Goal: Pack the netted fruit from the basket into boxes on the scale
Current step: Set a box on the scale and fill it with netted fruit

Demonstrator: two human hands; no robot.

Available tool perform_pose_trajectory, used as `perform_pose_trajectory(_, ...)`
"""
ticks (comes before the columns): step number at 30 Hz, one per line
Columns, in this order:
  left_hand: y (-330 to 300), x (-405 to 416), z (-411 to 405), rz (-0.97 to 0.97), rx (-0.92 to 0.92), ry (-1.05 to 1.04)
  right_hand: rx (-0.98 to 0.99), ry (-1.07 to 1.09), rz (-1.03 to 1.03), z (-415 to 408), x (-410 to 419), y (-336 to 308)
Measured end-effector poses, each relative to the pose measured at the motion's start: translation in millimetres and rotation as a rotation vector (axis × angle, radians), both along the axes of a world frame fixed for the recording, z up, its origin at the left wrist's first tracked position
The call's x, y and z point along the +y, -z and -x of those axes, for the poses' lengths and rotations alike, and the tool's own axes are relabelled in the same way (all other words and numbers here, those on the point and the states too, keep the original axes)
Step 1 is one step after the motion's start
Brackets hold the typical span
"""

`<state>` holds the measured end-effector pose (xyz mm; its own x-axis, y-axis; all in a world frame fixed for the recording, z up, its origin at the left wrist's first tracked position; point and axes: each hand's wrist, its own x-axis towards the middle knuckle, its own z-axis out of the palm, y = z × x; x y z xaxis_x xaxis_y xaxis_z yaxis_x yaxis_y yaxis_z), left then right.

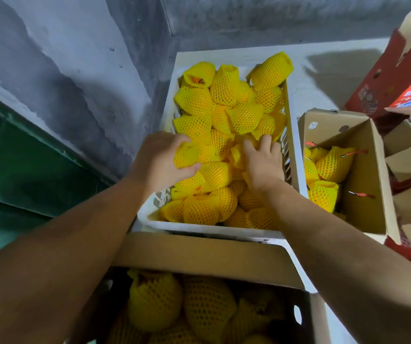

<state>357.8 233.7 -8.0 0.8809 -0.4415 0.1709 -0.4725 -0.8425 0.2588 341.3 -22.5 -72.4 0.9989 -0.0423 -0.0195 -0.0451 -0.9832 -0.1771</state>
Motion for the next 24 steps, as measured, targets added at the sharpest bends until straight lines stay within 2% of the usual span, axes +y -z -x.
perform_pose_trajectory(4, -27, 12, 38, 0.468, 0.294, -0.232, 0.007, 0.046, -0.019, 16, -8, -9)
perform_pose_trajectory(5, -35, 14, 50, 0.575, 0.329, -0.265, 0.006, 0.063, -0.117, 22, -7, -13)
perform_pose_trajectory(8, -65, 12, 90, 0.824, 0.305, -0.330, 0.034, 0.019, -0.583, 46, -2, -38)
perform_pose_trajectory(10, -86, 13, 125, 0.980, 0.307, -0.403, 0.036, 0.054, -0.767, 67, 5, -70)
perform_pose_trajectory(13, -106, 25, 187, 1.114, 0.293, -0.415, -0.097, 0.100, -1.065, 109, 19, -129)
perform_pose_trajectory(15, -108, 35, 236, 1.143, 0.223, -0.420, -0.208, 0.111, -1.239, 149, 27, -165)
perform_pose_trajectory(17, -105, 44, 282, 1.197, 0.235, -0.452, -0.245, 0.136, -1.435, 199, 38, -186)
perform_pose_trajectory(18, -104, 47, 298, 1.144, 0.274, -0.450, -0.237, 0.154, -1.515, 225, 45, -190)
perform_pose_trajectory(21, -107, 65, 324, 0.676, 0.432, -0.247, -0.230, 0.229, -1.633, 291, 77, -189)
perform_pose_trajectory(22, -111, 71, 328, 0.584, 0.433, -0.193, -0.238, 0.260, -1.677, 310, 89, -188)
perform_pose_trajectory(24, -120, 80, 339, 0.594, 0.359, -0.153, -0.234, 0.277, -1.774, 341, 112, -190)
